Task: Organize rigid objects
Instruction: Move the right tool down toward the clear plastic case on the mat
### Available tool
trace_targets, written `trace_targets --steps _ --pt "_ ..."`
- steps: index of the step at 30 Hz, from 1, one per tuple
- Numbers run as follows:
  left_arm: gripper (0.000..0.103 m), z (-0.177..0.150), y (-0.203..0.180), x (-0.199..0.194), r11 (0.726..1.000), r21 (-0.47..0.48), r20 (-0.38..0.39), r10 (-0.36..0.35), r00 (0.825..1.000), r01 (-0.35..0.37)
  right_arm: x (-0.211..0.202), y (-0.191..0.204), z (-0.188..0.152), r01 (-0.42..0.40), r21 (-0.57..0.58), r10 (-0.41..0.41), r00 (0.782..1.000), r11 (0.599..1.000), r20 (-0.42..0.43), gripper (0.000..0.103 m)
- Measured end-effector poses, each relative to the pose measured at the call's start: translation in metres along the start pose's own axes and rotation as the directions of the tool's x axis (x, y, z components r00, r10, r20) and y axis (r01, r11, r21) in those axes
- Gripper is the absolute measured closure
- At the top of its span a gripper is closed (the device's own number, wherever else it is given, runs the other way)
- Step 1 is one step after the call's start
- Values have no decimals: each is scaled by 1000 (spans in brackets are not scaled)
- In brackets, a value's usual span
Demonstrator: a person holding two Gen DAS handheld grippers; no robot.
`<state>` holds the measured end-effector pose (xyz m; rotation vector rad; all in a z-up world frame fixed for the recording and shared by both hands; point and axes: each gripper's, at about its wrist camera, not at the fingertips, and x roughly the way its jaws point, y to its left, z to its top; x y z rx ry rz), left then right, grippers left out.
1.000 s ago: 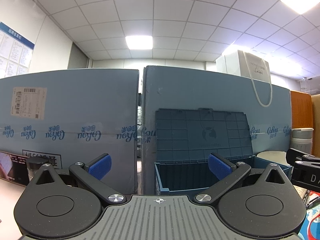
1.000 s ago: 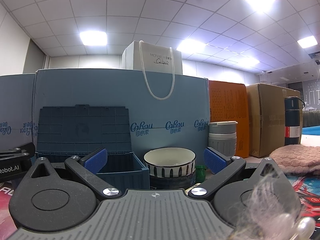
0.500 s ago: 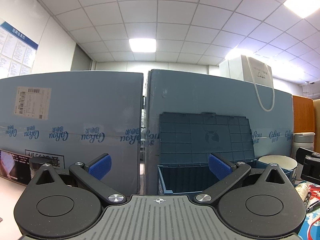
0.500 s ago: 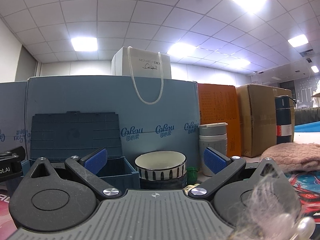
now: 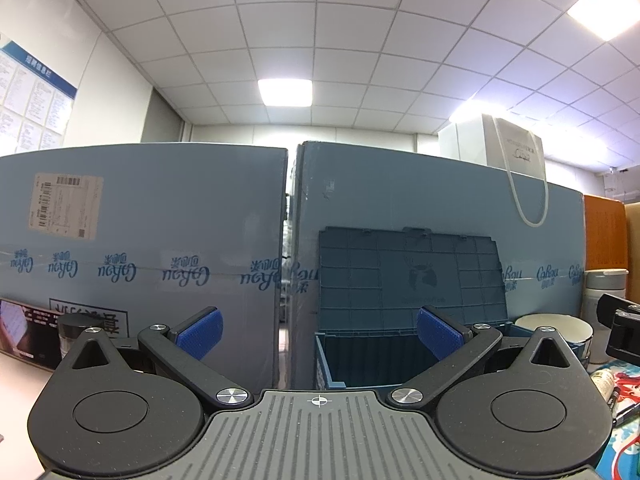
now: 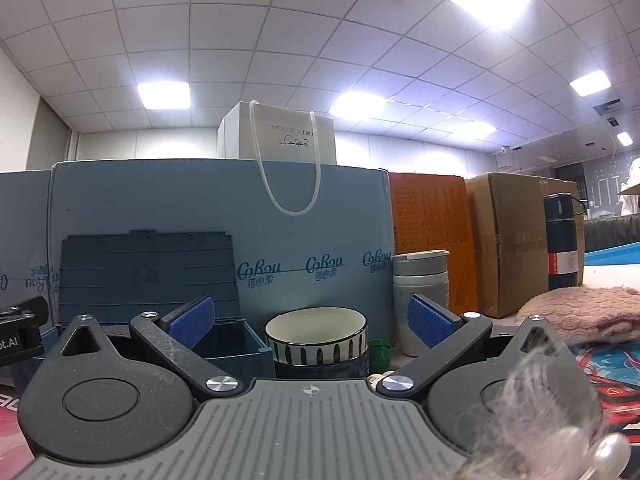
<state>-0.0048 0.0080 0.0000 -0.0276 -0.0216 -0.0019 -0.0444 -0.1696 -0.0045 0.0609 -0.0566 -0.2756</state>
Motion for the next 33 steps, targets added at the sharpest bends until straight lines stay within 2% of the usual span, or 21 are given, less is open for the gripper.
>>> trace_targets --steps 6,11,18,21,26,30,33 --pt "0 0 1 1 999 -13 -9 -45 999 45 2 0 1 24 -3 -24 1000 1000 -11 0" --pt "0 0 1 1 993 -22 -31 -115 993 115 -2 1 2 61 -4 -61 998 998 8 0" --pt "0 2 1 -6 991 -28 -12 -131 991 131 -17 -6 15 83 58 -84 996 995 27 0" --pt "0 8 -1 -12 985 -24 -22 -170 985 170 -28 -12 26 62 84 -66 997 995 40 0" --pt "0 25 5 -16 956 -145 -99 -272 957 256 -46 -26 46 49 103 -52 998 993 30 0" --pt "0 37 6 -19 935 -169 -122 -335 934 313 -59 -36 60 61 99 -63 998 993 22 0" --pt "0 44 7 -15 915 -205 -168 -383 908 348 -61 -42 68 73 83 -70 997 994 -46 0"
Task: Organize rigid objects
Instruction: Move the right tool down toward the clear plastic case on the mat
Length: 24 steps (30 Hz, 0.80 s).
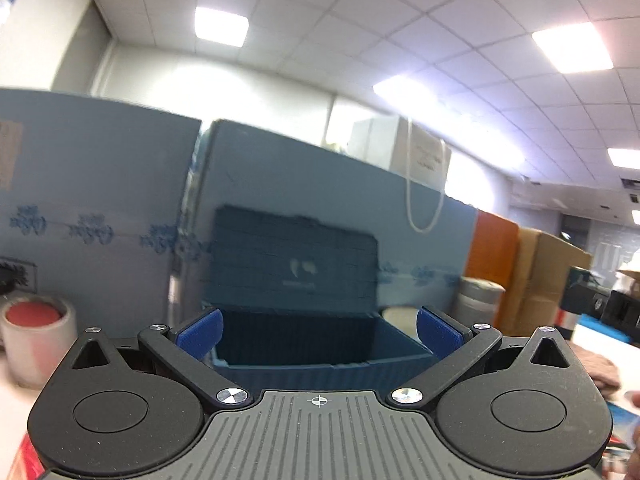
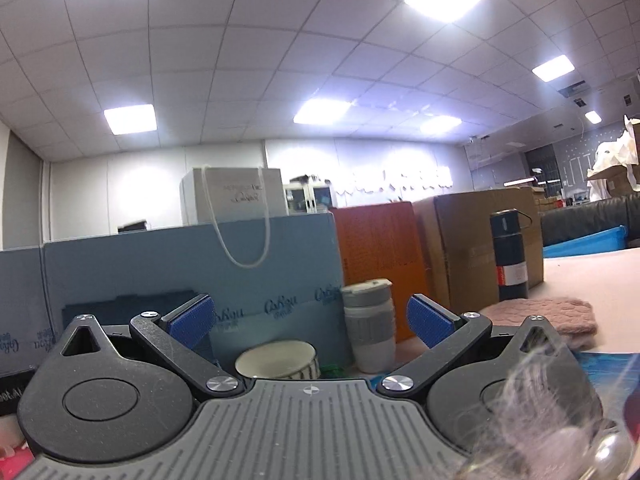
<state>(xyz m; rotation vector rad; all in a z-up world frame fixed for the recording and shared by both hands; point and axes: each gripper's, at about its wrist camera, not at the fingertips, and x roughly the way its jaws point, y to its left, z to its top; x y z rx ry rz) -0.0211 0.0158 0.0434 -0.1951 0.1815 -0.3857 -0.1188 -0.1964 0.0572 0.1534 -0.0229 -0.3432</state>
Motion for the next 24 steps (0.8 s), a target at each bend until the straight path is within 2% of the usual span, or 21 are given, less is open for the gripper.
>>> trace_targets --steps 3,6,9,11,13,15,18,21,24 --pt "0 8 4 7 998 -57 -91 -46 995 41 5 -7 3 -15 19 17 995 1000 -102 0" --pt "0 14 6 19 995 -89 -202 -65 977 48 14 -13 2 -20 40 28 979 999 -203 0" --pt "0 20 7 30 994 -94 -317 -81 945 53 17 -24 5 -38 113 66 966 993 -249 0" --pt "0 21 8 36 990 -113 -370 -119 921 83 22 -30 7 -38 155 83 953 987 -290 0" --pt "0 22 8 41 983 -146 -398 -158 903 108 28 -35 8 -35 181 94 939 983 -329 0" --pt "0 25 7 44 977 -172 -406 -188 894 127 32 -38 9 -26 182 92 929 983 -359 0" --pt "0 26 -3 51 973 -184 -410 -205 889 140 34 -45 11 -5 201 79 929 980 -361 0" --pt "0 28 -16 61 958 -214 -423 -268 865 192 34 -52 12 11 230 75 929 973 -363 0" --pt "0 25 -22 65 948 -204 -434 -310 846 243 35 -55 14 26 210 57 925 977 -376 0"
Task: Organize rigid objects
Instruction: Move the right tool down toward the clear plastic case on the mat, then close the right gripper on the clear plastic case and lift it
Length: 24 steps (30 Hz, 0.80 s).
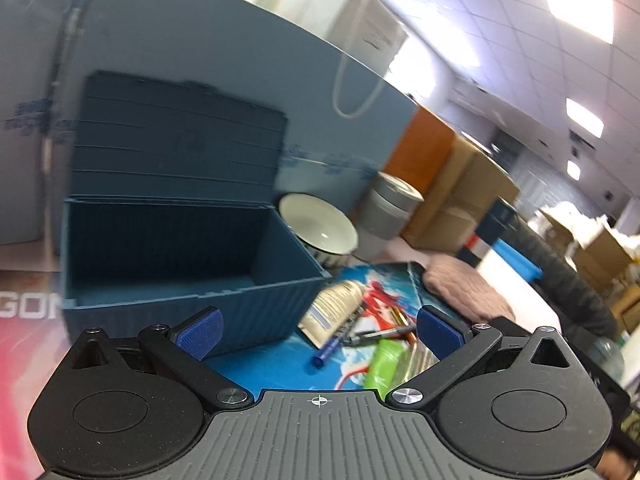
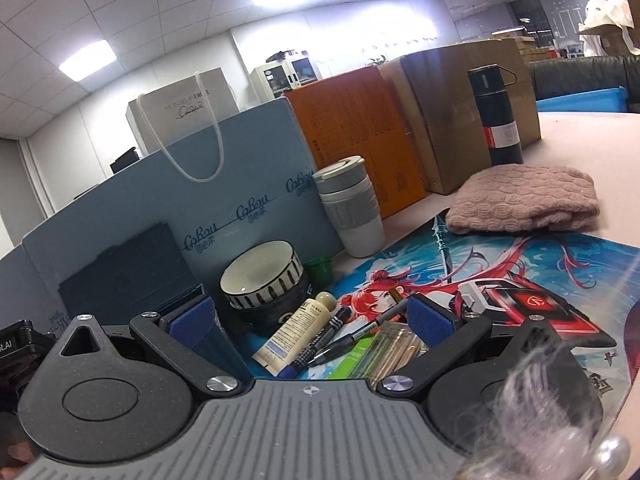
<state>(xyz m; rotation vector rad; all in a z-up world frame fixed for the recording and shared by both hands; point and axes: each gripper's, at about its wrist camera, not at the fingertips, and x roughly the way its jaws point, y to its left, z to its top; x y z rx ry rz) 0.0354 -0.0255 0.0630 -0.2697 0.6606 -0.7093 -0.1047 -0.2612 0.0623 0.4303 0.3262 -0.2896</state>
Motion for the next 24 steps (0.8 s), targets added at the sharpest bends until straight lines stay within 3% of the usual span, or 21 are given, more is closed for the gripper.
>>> trace_targets --steps 6,12,15,18,20,24 --pt "0 -4 21 4 999 -37 -34 -10 999 9 15 1 4 20 -40 -21 999 999 -39 0" --pt "0 -3 36 11 997 -80 -55 -13 998 8 47 8 7 28 -47 -35 988 999 -151 3" --pt "0 -3 38 12 997 -77 -60 -18 998 14 65 1 8 40 -15 -42 972 999 -233 9" --pt "0 -3 41 12 996 -85 -59 -17 998 12 80 -8 7 119 -3 -114 943 993 -313 21" --pt "0 -2 41 13 996 -85 -59 -17 998 12 84 -13 4 162 -17 -159 933 987 -324 21" --pt "0 -4 40 15 997 -79 -65 -10 998 5 93 -22 -3 183 13 -167 920 983 -355 26"
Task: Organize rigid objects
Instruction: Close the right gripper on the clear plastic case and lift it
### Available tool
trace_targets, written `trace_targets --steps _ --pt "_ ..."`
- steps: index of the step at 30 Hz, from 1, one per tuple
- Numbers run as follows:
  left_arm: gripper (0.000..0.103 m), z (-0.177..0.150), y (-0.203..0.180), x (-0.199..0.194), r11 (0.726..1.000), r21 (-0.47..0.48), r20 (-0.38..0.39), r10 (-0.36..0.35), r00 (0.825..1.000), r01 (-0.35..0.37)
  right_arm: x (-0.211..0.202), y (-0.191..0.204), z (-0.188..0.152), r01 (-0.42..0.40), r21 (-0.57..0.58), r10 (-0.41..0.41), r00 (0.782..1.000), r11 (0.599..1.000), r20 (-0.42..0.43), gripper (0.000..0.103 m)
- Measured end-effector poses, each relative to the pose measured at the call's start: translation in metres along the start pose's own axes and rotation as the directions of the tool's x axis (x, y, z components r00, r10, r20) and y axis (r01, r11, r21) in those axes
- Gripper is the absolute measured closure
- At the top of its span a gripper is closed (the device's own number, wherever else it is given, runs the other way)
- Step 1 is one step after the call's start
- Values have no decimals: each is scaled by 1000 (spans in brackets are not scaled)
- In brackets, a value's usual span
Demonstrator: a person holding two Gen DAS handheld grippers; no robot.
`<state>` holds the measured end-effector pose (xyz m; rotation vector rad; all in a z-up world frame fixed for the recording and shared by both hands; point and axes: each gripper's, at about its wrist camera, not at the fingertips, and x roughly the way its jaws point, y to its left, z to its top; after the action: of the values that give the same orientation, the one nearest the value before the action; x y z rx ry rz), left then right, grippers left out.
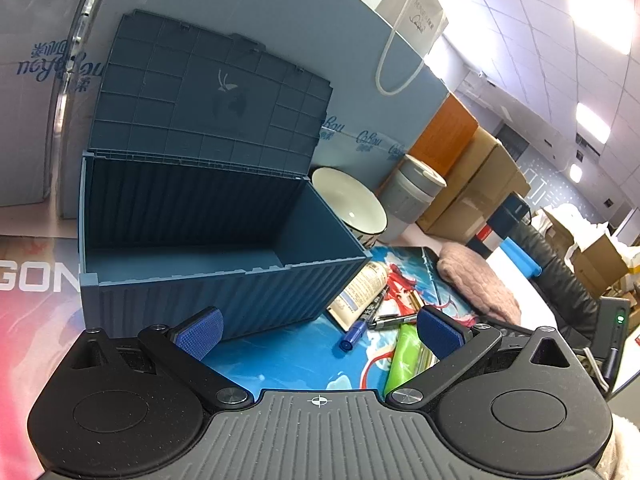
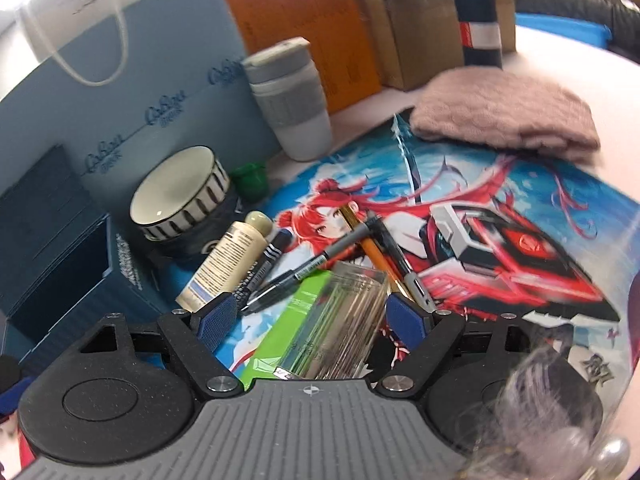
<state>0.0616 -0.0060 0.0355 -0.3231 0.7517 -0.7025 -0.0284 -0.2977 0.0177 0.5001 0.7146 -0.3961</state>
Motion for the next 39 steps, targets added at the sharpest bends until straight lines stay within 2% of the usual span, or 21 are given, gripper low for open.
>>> trace_targets --steps 5,10,15,20,27,33,39 --pt "0 2 3 -4 1000 -10 14 2 1000 -2 11 7 -4 47 -33 -48 999 998 -16 43" --pt "0 3 2 -5 1000 -12 23 -3 1000 4 19 2 -3 66 -15 -66 996 998 -54 55" --pt "0 4 4 -9 1000 -18 33 -9 999 9 25 -6 -4 47 43 -44 997 998 -62 53" --pt "0 5 2 -13 1000 -16 45 -15 999 16 25 -17 -4 10 103 -6 999 995 -36 55" --pt "0 7 6 -21 999 -28 71 -22 997 24 10 -14 -11 12 72 -11 1000 997 -6 63" --pt "0 10 7 -31 1000 -23 103 -12 995 14 -25 -14 -23 -50 55 45 996 997 82 66" --pt "0 16 12 -43 999 -23 158 38 987 -34 -65 -4 -21 -112 5 109 972 994 207 66"
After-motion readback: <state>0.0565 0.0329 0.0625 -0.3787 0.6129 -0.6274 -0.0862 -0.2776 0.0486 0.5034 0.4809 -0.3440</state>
